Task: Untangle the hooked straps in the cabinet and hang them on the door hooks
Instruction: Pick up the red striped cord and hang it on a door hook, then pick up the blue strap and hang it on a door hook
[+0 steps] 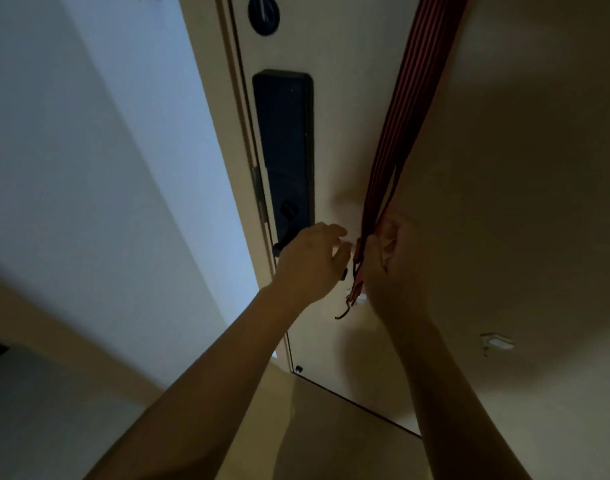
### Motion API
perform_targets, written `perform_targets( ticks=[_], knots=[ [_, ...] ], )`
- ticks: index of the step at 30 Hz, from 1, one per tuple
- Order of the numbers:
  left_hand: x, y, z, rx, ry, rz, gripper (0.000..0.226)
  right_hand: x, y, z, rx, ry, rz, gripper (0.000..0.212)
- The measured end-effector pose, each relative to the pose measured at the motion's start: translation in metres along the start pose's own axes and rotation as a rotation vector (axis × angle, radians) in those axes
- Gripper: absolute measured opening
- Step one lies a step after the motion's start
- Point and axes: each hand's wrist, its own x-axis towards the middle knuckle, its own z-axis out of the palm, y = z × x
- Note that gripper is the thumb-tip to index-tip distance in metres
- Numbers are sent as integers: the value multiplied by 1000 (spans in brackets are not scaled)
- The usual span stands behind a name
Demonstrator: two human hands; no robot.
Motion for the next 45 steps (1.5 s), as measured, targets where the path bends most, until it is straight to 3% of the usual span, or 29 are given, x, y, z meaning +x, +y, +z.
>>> perform_targets(
  ticks=[2, 10, 18, 27, 34, 39, 45],
  knots=[
    [-16, -7, -6, 40, -7, -44, 33, -10, -7, 9, -26, -15, -24, 31],
    [-144, -54, -73, 196, -40, -340, 33, -106, -67, 69, -1, -417, -109, 27],
    [-363, -82, -167, 257, 6, -753, 28, -275, -168, 109, 1, -869, -428, 26],
    [-643, -39, -217, 278, 398, -1312, 29, -507, -267, 107, 121, -1341, -836, 29],
    [-797, 22, -214, 264, 687, -1669, 30, -653, -332, 71, 200, -1697, -1157, 35],
    [-878, 41, -221, 291, 857, -1817, 33, -745, -367, 54, 255, -1794, -1433, 31],
    [-984, 44, -264, 349, 979, -1933, 34, -860, -432, 65, 346, -1874, -1518, 37]
  ],
)
